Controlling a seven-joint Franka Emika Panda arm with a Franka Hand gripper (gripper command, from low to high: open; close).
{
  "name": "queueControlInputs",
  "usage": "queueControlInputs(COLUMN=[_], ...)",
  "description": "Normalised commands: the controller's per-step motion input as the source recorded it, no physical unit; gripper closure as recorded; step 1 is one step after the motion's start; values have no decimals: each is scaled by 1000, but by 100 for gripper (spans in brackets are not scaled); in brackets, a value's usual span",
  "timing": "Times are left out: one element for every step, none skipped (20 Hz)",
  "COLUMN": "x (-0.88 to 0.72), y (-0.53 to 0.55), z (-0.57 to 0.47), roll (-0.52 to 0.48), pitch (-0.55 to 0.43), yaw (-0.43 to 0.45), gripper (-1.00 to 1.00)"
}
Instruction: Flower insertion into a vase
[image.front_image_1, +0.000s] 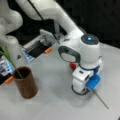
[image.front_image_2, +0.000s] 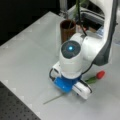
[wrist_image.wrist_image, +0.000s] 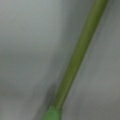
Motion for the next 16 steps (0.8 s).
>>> queueControlInputs(x=[299,304,306,309,310,302,289,278,265,255,246,238,224,203,172,154], y=[45,15,2,-6,-11,-6,1,9,14,25,41,51,65,79,94,101], z=[-53,-32,-24,-11,0,12,28,38,45,53,62,65,77,101,136,154], roll=[-225,-214,-212,-214,-214,-218,-220,-220,-219,-214,-211,-211,-208,-206,-202,-201], pitch=[83,73,68,67,63,61,62,62,63,65,68,70,76,83,93,96], yaw=[45,54,56,57,59,55,57,60,65,65,63,63,57,56,57,57], gripper=[100,100,100,100,100,100,100,100,100,100,100,100,100,100,100,100])
